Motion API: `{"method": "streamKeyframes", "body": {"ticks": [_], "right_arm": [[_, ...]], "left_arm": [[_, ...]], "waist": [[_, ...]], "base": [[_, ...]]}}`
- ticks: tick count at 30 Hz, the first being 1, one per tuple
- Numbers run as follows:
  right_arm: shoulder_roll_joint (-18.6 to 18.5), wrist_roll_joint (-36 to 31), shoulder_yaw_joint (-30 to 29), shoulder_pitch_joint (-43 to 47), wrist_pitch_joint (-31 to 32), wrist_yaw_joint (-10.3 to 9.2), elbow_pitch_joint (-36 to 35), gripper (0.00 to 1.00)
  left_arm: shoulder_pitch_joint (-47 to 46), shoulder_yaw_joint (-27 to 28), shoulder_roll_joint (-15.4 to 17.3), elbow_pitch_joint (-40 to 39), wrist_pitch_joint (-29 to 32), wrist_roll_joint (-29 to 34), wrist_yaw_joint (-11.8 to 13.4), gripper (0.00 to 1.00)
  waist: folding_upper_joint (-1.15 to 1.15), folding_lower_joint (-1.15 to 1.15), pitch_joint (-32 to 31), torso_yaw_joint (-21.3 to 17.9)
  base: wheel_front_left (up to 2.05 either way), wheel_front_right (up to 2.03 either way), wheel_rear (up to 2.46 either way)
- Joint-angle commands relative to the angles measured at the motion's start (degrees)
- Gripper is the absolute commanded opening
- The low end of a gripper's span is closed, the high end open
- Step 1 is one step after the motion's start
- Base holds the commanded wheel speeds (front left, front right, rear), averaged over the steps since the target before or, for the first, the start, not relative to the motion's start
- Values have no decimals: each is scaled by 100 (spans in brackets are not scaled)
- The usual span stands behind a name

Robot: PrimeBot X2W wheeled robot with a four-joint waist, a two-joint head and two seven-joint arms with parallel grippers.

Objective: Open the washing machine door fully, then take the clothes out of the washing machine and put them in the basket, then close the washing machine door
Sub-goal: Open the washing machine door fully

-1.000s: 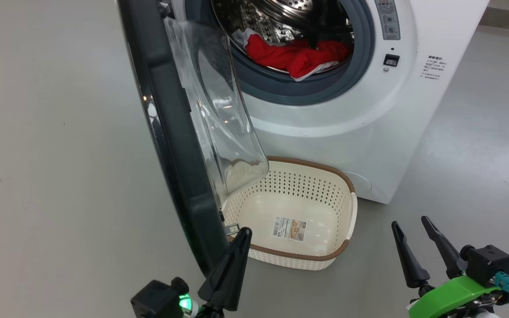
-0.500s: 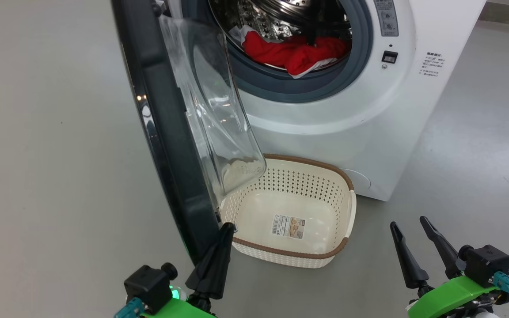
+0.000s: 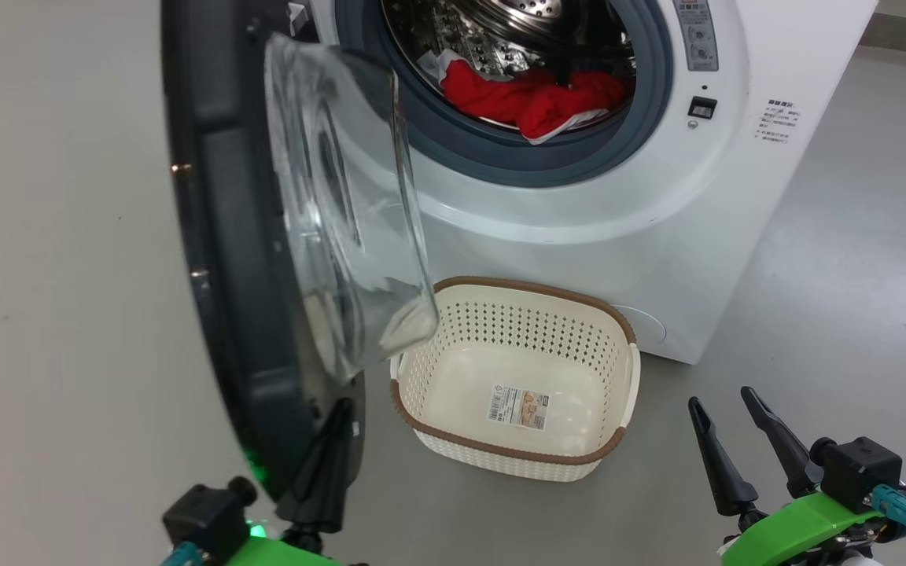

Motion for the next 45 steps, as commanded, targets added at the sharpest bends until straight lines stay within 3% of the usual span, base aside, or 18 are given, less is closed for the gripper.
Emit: {"method": "streamKeyframes", "body": {"ticks": [1, 20, 45], "right_arm": [[-64, -41, 107, -88, -52, 42, -153, 100], [-128, -66, 140, -180, -52, 42, -197, 100], [-362, -82, 189, -439, -52, 42, -228, 100]], "left_arm": [[-24, 441, 97, -130, -34, 80, 92, 0], [-58, 2165, 97, -92, -34, 554, 5, 0], [-1212, 4323, 336, 928, -34, 1224, -404, 0]], "waist": [[0, 0, -3, 16], [0, 0, 200, 18], [0, 0, 686, -84]], "base": [[0, 0, 0], [0, 0, 0], [0, 0, 0]]}}
